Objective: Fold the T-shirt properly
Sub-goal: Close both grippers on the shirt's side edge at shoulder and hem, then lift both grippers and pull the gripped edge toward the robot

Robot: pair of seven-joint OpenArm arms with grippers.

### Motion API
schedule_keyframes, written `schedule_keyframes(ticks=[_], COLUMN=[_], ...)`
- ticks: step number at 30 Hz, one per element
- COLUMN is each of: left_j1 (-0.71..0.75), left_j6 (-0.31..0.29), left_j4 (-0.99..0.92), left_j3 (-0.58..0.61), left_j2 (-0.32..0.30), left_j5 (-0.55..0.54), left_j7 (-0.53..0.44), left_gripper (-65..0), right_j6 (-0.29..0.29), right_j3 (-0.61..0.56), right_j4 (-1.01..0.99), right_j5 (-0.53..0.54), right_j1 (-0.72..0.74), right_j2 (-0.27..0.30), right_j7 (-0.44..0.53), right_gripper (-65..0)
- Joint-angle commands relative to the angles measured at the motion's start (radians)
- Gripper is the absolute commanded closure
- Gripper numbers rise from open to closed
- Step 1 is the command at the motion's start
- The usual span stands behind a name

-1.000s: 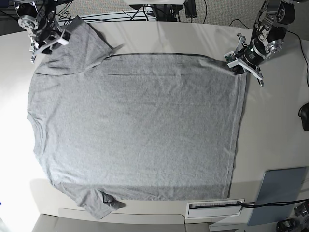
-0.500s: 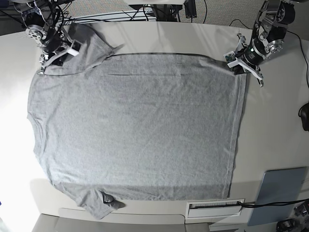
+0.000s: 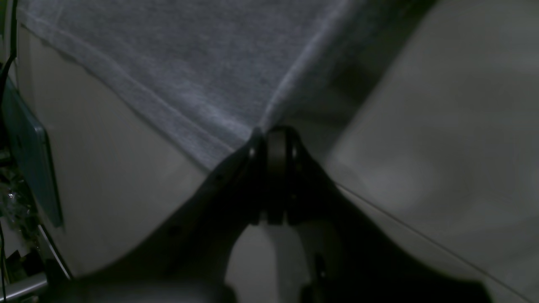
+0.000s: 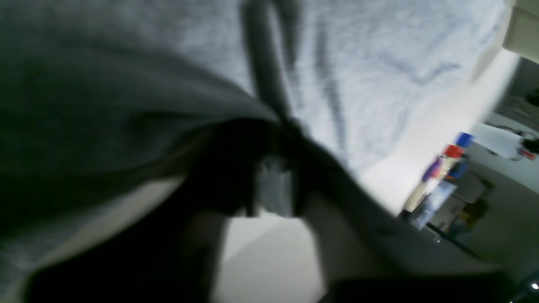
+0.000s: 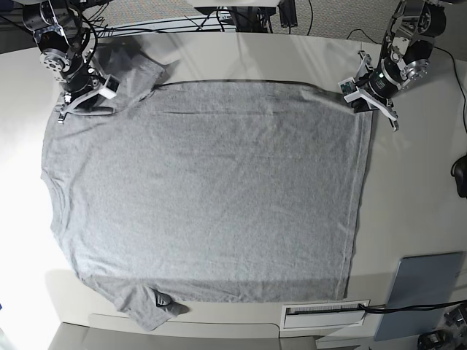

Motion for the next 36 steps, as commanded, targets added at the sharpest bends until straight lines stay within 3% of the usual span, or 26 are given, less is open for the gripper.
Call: schedule_keyframes(ticks=[1, 3, 6, 9, 17, 23, 28, 36], left_j1=[0.026, 0.026, 0.026, 0.026, 0.126, 0.251, 0.326, 0.423], left_j6=[-0.085, -0.085, -0.089, -0.097, -0.209, -0.209, -0.209, -0.209], left_j4=[-0.019, -0.019, -0.019, -0.018, 0.045, 0.092, 0.112, 0.152], left_j3=[0.013, 0.013, 0.013, 0.008, -0.093, -0.216, -0.251, -0.328], left_j2=[-0.005, -0.006, -0.006, -0.011, -0.011, -0.011, -0.011, -0.011], left_j5=[0.004, -0.013, -0.119, -0.227, -0.412, -0.456, -0.455, -0.457], left_j7=[0.054, 0.056, 0.111, 0.150, 0.163, 0.163, 0.163, 0.162], left_gripper=[0.0, 0.0, 0.0, 0.0, 0.0, 0.0, 0.0, 0.0], right_j6=[0.053, 0.031, -0.034, -0.091, -0.105, -0.105, -0.106, -0.162], right_j3=[-0.008, -0.008, -0.008, -0.002, 0.081, 0.154, 0.166, 0.166], right_j4=[-0.011, -0.010, 0.014, 0.084, 0.207, 0.235, 0.262, 0.333], right_j5=[0.027, 0.033, 0.093, 0.099, 0.098, 0.098, 0.098, 0.094], right_j1=[-0.014, -0.014, -0.020, -0.062, -0.243, -0.359, -0.428, -0.513], right_j2=[0.004, 0.004, 0.006, 0.031, 0.060, 0.060, 0.059, 0.059], right_j7=[-0.014, -0.027, -0.137, -0.171, -0.214, -0.214, -0.241, -0.268], right_gripper=[0.0, 0.0, 0.0, 0.0, 0.0, 0.0, 0.0, 0.0])
